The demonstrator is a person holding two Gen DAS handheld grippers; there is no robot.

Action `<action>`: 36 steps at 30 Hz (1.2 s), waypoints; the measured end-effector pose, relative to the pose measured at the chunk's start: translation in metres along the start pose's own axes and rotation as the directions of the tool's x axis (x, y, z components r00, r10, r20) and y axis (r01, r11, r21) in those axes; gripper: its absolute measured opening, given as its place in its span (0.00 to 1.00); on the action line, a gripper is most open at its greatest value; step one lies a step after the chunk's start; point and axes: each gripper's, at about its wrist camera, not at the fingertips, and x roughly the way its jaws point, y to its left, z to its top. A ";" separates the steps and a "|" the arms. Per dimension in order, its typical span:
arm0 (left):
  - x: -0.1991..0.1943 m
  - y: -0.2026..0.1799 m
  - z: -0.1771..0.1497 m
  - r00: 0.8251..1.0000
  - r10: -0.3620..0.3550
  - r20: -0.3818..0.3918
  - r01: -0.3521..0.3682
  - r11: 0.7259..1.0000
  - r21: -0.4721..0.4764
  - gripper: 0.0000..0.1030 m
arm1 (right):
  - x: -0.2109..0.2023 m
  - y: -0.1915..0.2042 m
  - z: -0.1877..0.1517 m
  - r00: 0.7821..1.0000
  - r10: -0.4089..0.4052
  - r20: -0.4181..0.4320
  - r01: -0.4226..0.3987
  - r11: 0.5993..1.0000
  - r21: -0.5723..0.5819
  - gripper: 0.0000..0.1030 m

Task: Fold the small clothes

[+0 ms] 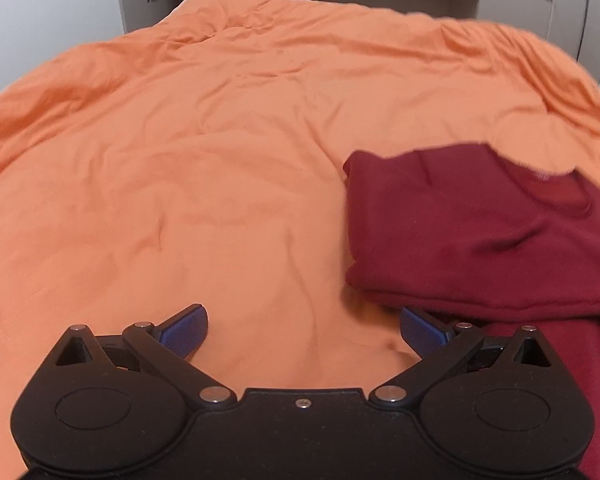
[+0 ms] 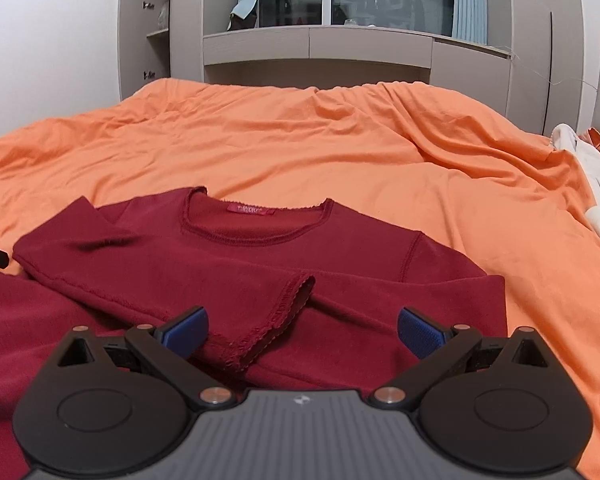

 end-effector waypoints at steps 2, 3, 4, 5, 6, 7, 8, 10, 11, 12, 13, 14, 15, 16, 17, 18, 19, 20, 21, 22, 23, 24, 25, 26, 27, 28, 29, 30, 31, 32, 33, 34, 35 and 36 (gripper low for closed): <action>0.005 -0.011 -0.002 1.000 0.027 0.007 -0.027 0.998 0.059 0.96 | 0.003 0.002 -0.002 1.000 -0.003 -0.008 0.003 1.000 -0.006 1.00; 0.007 -0.016 -0.003 0.999 0.037 0.012 -0.038 0.996 0.081 0.95 | 0.004 0.003 -0.002 1.000 -0.004 -0.012 0.004 1.000 -0.008 1.00; 0.007 -0.020 -0.003 0.999 0.048 0.020 -0.049 0.994 0.095 0.95 | 0.005 0.002 -0.003 1.000 -0.003 -0.015 0.003 1.000 -0.009 1.00; 0.009 -0.023 -0.003 0.998 0.058 0.026 -0.061 0.992 0.109 0.95 | 0.006 0.003 -0.003 1.000 -0.004 -0.017 0.004 1.000 -0.009 1.00; 0.009 -0.026 -0.003 0.997 0.063 0.033 -0.067 0.990 0.120 0.94 | 0.007 0.003 -0.003 1.000 -0.006 -0.018 0.006 1.000 -0.010 1.00; 0.009 -0.028 -0.001 0.997 0.067 0.047 -0.072 0.990 0.124 0.93 | 0.008 0.003 -0.004 1.000 -0.009 -0.019 0.009 1.000 -0.011 1.00; 0.009 -0.027 -0.001 0.996 0.068 0.056 -0.074 0.990 0.119 0.93 | 0.008 0.002 -0.004 1.000 -0.012 -0.020 0.012 1.000 -0.013 1.00; 0.009 -0.024 0.003 0.995 0.073 0.073 -0.079 0.993 0.084 0.90 | 0.009 0.003 -0.005 1.000 -0.017 -0.026 0.016 1.000 -0.015 1.00; 0.009 -0.020 0.004 0.994 0.076 0.078 -0.081 0.995 0.057 0.90 | 0.010 0.003 -0.005 0.999 -0.018 -0.027 0.018 1.000 -0.016 1.00; 0.008 -0.017 0.005 0.993 0.084 0.083 -0.086 0.996 0.028 0.88 | 0.010 0.002 -0.005 0.999 -0.019 -0.028 0.018 1.000 -0.017 1.00; 0.009 -0.014 0.005 0.992 0.092 0.083 -0.093 0.996 0.006 0.84 | 0.011 0.002 -0.005 0.999 -0.021 -0.029 0.020 1.000 -0.018 1.00; 0.008 -0.011 0.005 0.991 0.105 0.080 -0.104 0.994 -0.017 0.83 | 0.011 0.003 -0.005 0.999 -0.021 -0.031 0.021 1.000 -0.021 1.00; 0.008 -0.009 0.005 0.991 0.111 0.075 -0.108 0.993 -0.036 0.82 | 0.012 0.003 -0.005 0.999 -0.023 -0.034 0.022 0.999 -0.023 1.00; 0.009 -0.007 0.006 0.991 0.114 0.071 -0.111 0.993 -0.051 0.82 | 0.013 0.003 -0.005 0.999 -0.026 -0.039 0.025 0.999 -0.026 1.00; 0.010 -0.006 0.006 0.990 0.123 0.065 -0.119 0.991 -0.062 0.82 | 0.014 0.004 -0.005 0.999 -0.030 -0.045 0.028 0.999 -0.029 1.00; 0.010 -0.006 0.006 0.989 0.133 0.059 -0.129 0.990 -0.065 0.82 | 0.015 0.004 -0.006 0.998 -0.031 -0.051 0.029 0.999 -0.032 1.00; 0.011 -0.007 0.006 0.989 0.142 0.050 -0.139 0.988 -0.060 0.82 | 0.015 0.005 -0.006 0.998 -0.031 -0.055 0.029 0.999 -0.035 1.00; 0.012 -0.009 0.006 0.988 0.147 0.043 -0.145 0.988 -0.051 0.82 | 0.016 0.005 -0.006 0.998 -0.034 -0.059 0.032 0.999 -0.038 1.00; 0.012 -0.011 0.006 0.988 0.150 0.037 -0.149 0.988 -0.038 0.82 | 0.017 0.005 -0.006 0.997 -0.036 -0.062 0.034 0.999 -0.041 1.00; 0.010 -0.013 0.006 0.989 0.147 0.031 -0.146 0.989 -0.018 0.82 | 0.017 0.005 -0.006 0.997 -0.038 -0.062 0.035 0.998 -0.043 1.00; 0.008 -0.015 0.005 0.990 0.142 0.027 -0.142 0.990 0.001 0.82 | 0.017 0.005 -0.006 0.997 -0.039 -0.060 0.037 0.998 -0.046 1.00; 0.004 -0.017 0.004 0.990 0.139 0.030 -0.139 0.990 0.016 0.83 | 0.015 0.006 -0.005 0.998 -0.042 -0.054 0.040 0.998 -0.049 1.00; 0.000 -0.018 0.002 0.991 0.127 0.037 -0.128 0.991 0.029 0.86 | 0.014 0.006 -0.005 0.998 -0.045 -0.045 0.043 0.998 -0.052 1.00; -0.007 -0.019 -0.001 0.993 0.105 0.045 -0.106 0.994 0.034 0.87 | 0.011 0.006 -0.004 0.998 -0.048 -0.034 0.046 0.998 -0.054 1.00; -0.013 -0.018 -0.003 0.995 0.083 0.052 -0.084 0.996 0.031 0.89 | 0.009 0.006 -0.003 0.999 -0.048 -0.024 0.047 0.997 -0.055 1.00; -0.021 -0.017 -0.005 0.996 0.057 0.064 -0.059 0.998 0.021 0.91 | 0.008 0.006 -0.002 0.999 -0.048 -0.015 0.048 0.997 -0.055 1.00; -0.029 -0.015 -0.007 0.996 0.028 0.082 -0.029 1.000 0.007 0.93 | 0.007 0.006 -0.002 0.999 -0.050 -0.010 0.050 0.997 -0.056 1.00; -0.034 -0.013 -0.007 0.995 0.007 0.100 -0.006 1.000 -0.007 0.97 | 0.006 0.006 -0.002 0.999 -0.053 -0.008 0.052 0.997 -0.057 1.00; -0.039 -0.011 -0.006 0.992 -0.015 0.126 0.018 1.000 -0.022 0.99 | 0.007 0.006 -0.002 0.998 -0.057 -0.010 0.056 0.997 -0.058 1.00; -0.041 -0.010 -0.005 0.989 -0.030 0.147 0.036 0.999 -0.038 0.99 | 0.008 0.006 -0.003 0.998 -0.061 -0.016 0.060 0.996 -0.059 1.00; -0.040 -0.008 -0.002 0.986 -0.043 0.161 0.052 0.997 -0.058 0.99 | 0.009 0.007 -0.003 0.998 -0.066 -0.022 0.065 0.996 -0.061 1.00; -0.035 -0.007 0.002 0.986 -0.049 0.160 0.063 0.995 -0.083 0.99 | 0.011 0.007 -0.004 0.997 -0.070 -0.028 0.069 0.996 -0.063 1.00; -0.028 -0.006 0.008 0.987 -0.048 0.152 0.065 0.992 -0.113 0.99 | 0.011 0.008 -0.004 0.997 -0.073 -0.030 0.071 0.995 -0.066 1.00; -0.019 -0.005 0.014 0.989 -0.039 0.143 0.060 0.988 -0.142 0.98 | 0.011 0.008 -0.005 0.997 -0.074 -0.030 0.071 0.995 -0.068 1.00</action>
